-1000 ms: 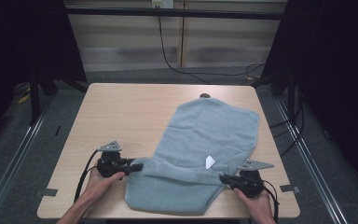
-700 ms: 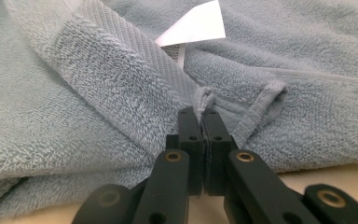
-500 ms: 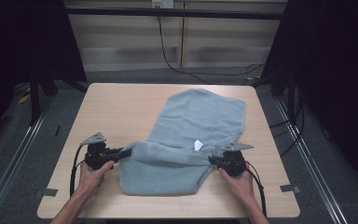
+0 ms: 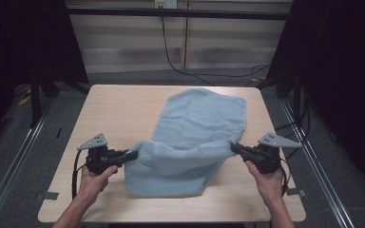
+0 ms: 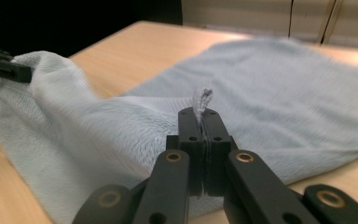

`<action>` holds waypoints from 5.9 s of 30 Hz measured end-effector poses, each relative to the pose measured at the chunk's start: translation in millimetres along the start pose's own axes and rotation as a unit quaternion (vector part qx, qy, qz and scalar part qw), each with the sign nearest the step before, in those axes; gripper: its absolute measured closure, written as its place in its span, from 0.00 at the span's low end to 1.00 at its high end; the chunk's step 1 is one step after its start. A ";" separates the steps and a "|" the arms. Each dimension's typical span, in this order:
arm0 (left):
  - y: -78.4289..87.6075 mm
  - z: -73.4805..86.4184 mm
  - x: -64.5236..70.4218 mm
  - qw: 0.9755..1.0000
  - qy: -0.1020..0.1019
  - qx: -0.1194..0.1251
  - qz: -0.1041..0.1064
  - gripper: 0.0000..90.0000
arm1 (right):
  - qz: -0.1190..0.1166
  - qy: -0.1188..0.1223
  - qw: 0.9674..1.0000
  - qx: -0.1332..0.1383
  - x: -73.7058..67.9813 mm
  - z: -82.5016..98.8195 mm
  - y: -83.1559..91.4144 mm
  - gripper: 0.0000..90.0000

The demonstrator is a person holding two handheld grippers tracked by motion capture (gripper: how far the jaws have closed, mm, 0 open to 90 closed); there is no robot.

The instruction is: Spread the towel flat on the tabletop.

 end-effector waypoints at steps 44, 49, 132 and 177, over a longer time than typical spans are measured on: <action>-15.6 52.4 -7.1 0.991 0.026 -0.127 0.022 0.68 | -0.082 0.030 0.989 -0.118 -24.4 72.9 -11.7 0.59; -38.6 74.6 16.7 0.978 0.004 -0.191 0.079 0.56 | -0.073 0.039 0.986 -0.148 -21.0 73.6 -57.9 0.53; -41.2 77.4 0.3 0.976 0.027 -0.215 0.033 0.71 | -0.083 0.122 0.975 -0.167 -68.5 96.0 -81.6 0.93; -90.8 21.2 -25.3 0.987 -0.033 -0.155 -0.035 0.61 | -0.067 0.052 0.986 -0.147 -46.3 93.4 -46.5 0.65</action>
Point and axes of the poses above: each handheld gripper's, and its own axes: y roughly backward along the jaws, z roughly out of its underside, x roughly to its right, the point moved 4 cm from there along -y, roughly forward along the jaws, and after that the axes turned 14 degrees about z, right-handed, at the moved point
